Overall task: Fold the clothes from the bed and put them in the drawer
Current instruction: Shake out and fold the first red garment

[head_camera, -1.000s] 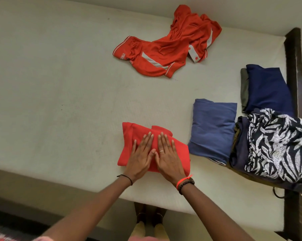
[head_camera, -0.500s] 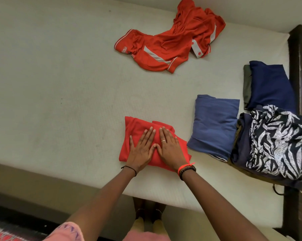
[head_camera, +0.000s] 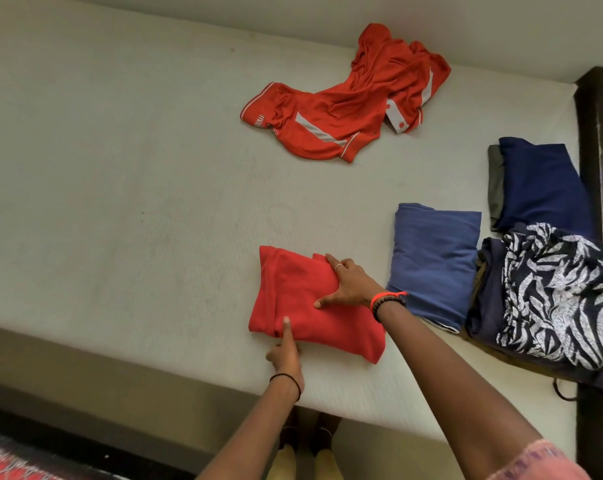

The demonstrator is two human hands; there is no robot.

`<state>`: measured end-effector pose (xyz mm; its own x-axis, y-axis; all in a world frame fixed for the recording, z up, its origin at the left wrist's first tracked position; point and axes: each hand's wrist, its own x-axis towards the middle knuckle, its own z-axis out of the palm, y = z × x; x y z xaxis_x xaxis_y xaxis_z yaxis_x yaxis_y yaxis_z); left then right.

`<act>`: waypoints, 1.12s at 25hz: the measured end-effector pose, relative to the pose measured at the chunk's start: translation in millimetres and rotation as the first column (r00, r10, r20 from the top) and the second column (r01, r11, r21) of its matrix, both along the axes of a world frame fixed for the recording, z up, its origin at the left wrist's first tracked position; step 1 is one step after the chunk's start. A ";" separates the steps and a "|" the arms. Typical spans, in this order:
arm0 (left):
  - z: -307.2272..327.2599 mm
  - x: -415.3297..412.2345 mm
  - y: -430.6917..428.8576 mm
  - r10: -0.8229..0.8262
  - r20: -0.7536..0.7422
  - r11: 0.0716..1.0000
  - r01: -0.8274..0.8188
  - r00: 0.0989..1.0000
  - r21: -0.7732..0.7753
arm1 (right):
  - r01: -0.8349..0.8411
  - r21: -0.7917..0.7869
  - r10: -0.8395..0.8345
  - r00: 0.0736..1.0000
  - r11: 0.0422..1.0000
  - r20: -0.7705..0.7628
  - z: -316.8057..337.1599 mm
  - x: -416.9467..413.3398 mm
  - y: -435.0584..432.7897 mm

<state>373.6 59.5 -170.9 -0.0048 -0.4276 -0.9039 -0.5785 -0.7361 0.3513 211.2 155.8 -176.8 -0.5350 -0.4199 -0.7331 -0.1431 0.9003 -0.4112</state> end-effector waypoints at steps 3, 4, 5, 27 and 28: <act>-0.5 -13.8 7.0 0.173 -0.169 0.981 -0.155 0.970 0.115 | 0.058 0.007 -0.059 0.997 0.998 0.055 -4.1 -1.2 0.6; -0.9 -18.0 6.0 0.186 -0.195 0.977 -0.161 0.963 0.140 | 0.097 -0.003 -0.097 0.992 0.995 0.084 -4.5 0.2 1.4; 0.3 -21.4 3.6 0.172 -0.216 0.979 -0.143 0.961 0.146 | 0.154 -0.022 -0.150 0.982 0.988 0.113 -6.1 1.7 2.9; 29.8 -183.4 -71.3 -0.559 -0.613 0.712 0.702 0.558 -0.009 | 0.878 -0.376 -0.927 0.359 0.296 0.108 32.5 30.4 3.7; 22.3 -189.1 -66.2 -0.598 -0.562 0.724 0.686 0.571 -0.074 | 0.880 -0.340 -0.917 0.385 0.330 0.107 27.4 30.0 4.9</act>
